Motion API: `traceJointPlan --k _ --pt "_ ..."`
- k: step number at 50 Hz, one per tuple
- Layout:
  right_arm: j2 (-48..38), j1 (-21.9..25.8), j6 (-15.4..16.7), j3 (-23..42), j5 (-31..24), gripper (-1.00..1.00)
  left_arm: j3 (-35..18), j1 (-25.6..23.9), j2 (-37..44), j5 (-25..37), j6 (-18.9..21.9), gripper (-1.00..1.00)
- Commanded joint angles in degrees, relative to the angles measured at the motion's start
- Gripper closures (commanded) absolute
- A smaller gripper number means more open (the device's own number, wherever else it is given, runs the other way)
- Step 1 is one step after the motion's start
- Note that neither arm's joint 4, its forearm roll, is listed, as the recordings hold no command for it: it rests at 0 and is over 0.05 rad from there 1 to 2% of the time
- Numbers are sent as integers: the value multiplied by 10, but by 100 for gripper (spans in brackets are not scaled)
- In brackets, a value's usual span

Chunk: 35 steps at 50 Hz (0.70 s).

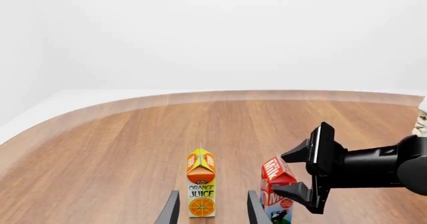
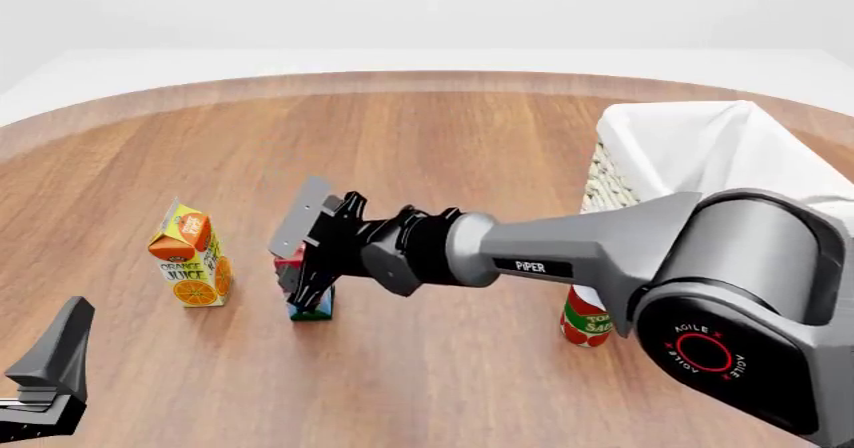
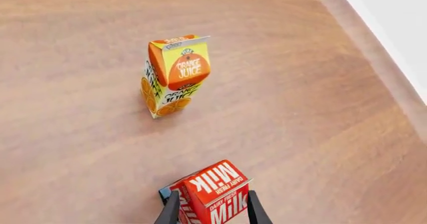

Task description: Pick the milk and place it in the basket.

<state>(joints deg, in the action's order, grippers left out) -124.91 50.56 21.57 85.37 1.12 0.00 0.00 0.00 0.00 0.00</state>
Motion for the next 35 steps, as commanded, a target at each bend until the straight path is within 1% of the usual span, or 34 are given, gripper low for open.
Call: traceJointPlan --k 1,21,35 --pt "-24 1 -6 -22 4 100 0 0 0 0 0 -100" --pt "-24 14 -2 -33 17 100 0 0 0 0 0 -100" --pt "16 19 8 -61 21 100 0 0 0 0 0 -100"
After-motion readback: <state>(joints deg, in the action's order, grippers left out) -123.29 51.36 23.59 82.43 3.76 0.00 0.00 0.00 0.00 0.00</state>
